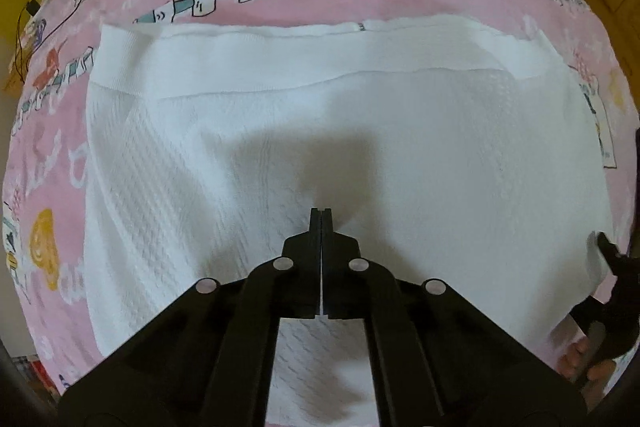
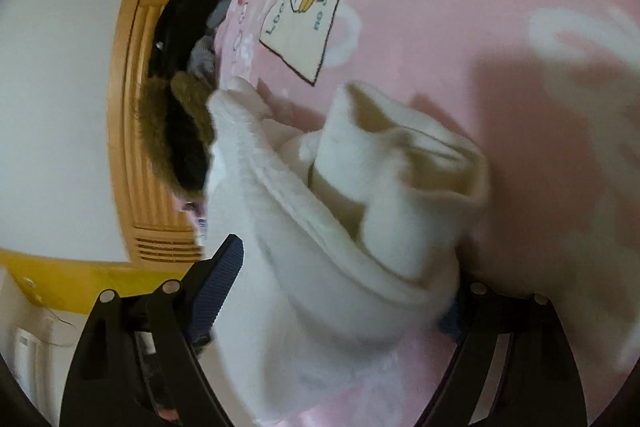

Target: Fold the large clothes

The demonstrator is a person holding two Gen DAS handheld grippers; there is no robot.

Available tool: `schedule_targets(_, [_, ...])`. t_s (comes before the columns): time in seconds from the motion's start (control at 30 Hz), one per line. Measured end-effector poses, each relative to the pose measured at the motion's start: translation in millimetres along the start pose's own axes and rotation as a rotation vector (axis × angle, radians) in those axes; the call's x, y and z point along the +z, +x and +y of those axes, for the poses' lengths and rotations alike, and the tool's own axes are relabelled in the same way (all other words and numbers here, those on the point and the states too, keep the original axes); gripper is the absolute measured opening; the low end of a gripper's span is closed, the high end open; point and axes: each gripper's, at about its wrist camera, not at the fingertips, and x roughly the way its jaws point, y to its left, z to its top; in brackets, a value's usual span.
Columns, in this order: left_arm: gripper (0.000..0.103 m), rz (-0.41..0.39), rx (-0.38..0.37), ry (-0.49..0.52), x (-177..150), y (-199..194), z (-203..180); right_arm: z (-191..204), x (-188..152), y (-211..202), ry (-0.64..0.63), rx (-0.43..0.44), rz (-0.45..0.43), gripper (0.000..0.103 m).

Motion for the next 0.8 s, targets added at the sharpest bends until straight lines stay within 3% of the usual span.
schedule_targets(0.07, [0.0,0.03,-0.003,-0.023,-1.7,11.7,3.2,11.6,-8.1,3.5,-0.056,-0.053,-0.026,0.078])
schedule_targets(0.1, [0.0,0.049,-0.014,-0.049,-1.6,21.0,5.2,17.8,-8.1,9.1,-0.087,-0.096,-0.02,0.046])
schedule_targets(0.13, [0.0,0.047,-0.009,-0.059,-0.2,28.1,4.7,23.2,-8.7,8.3,-0.114,-0.136,-0.006,0.036])
schedule_targets(0.27, [0.0,0.036,0.051,-0.044,7.5,53.3,0.5,47.4,-14.0,4.8,-0.187,-0.114,-0.004,0.031])
schedule_targets(0.4, [0.0,0.016,0.013,-0.104,8.2,41.8,9.2,88.4,-20.0,-1.6,-0.327,-0.098,-0.016,0.027])
schedule_targets(0.53, [0.0,-0.037,-0.048,-0.062,-4.8,8.3,5.3,127.0,-27.2,4.1,-0.424,-0.072,-0.005,0.026])
schedule_targets(0.63, [0.0,0.086,-0.107,-0.052,-6.1,50.2,8.6,163.6,-50.0,7.8,-0.57,-0.035,0.003,0.025])
schedule_targets(0.8, [0.0,0.076,-0.212,-0.123,-0.8,40.1,29.0,210.9,-85.6,24.7,-0.729,-0.013,0.057,0.025])
